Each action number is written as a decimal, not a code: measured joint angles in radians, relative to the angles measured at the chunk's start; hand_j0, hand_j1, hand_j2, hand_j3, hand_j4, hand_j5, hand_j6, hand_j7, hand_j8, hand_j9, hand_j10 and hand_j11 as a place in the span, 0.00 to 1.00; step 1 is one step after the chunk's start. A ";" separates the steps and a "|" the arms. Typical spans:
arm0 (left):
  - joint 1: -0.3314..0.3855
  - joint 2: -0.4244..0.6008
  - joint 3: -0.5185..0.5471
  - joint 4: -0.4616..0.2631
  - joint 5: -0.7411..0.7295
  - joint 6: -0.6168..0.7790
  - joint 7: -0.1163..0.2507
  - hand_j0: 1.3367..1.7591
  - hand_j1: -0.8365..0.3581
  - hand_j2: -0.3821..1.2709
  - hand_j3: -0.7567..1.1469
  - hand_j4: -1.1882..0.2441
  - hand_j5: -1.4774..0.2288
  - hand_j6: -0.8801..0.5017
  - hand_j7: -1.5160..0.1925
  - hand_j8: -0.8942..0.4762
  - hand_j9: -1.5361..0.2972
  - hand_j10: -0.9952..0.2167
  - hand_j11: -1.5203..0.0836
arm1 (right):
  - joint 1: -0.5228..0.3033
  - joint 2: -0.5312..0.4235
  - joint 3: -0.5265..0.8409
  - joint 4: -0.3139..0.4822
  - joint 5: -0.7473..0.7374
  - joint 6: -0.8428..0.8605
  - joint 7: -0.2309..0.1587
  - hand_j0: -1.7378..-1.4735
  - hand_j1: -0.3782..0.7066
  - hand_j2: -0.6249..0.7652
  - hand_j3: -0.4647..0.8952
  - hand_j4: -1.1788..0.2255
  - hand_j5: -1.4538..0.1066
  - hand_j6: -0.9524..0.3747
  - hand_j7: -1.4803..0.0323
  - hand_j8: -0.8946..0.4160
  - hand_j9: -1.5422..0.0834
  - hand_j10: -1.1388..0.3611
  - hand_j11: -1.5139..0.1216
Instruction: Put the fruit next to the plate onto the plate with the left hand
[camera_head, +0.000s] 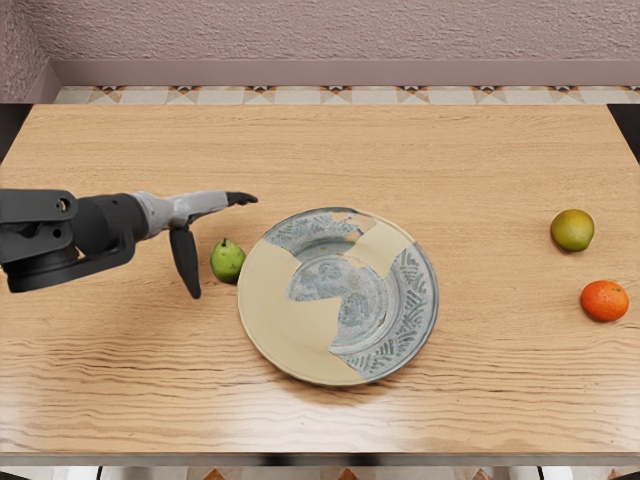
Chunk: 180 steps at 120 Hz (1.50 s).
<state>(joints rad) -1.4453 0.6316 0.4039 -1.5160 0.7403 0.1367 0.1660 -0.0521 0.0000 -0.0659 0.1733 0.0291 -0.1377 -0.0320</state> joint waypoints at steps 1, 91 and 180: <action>0.000 -0.001 0.000 0.000 0.000 0.000 0.000 0.76 0.94 0.24 0.40 0.79 0.82 0.59 0.84 0.61 0.80 0.77 0.90 | 0.000 0.000 0.000 0.000 0.000 0.000 0.000 0.30 0.06 0.45 0.34 0.82 0.91 0.70 0.95 0.66 0.93 0.74 0.90; 0.016 -0.021 0.036 0.026 0.002 0.040 0.000 0.76 0.72 0.26 0.40 0.64 0.66 0.44 0.68 0.45 0.65 0.60 0.73 | 0.000 0.000 0.000 0.000 0.000 0.000 0.000 0.30 0.06 0.45 0.34 0.82 0.91 0.70 0.95 0.66 0.93 0.74 0.90; 0.043 -0.078 0.104 0.026 0.002 0.212 0.000 0.76 0.68 0.27 0.40 0.61 0.63 0.41 0.65 0.42 0.62 0.56 0.69 | 0.000 0.000 0.000 0.000 0.000 0.000 0.000 0.30 0.06 0.45 0.34 0.82 0.91 0.70 0.95 0.66 0.93 0.74 0.90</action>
<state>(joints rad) -1.4022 0.5539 0.5076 -1.4900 0.7422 0.3489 0.1660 -0.0521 0.0000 -0.0659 0.1733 0.0291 -0.1375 -0.0318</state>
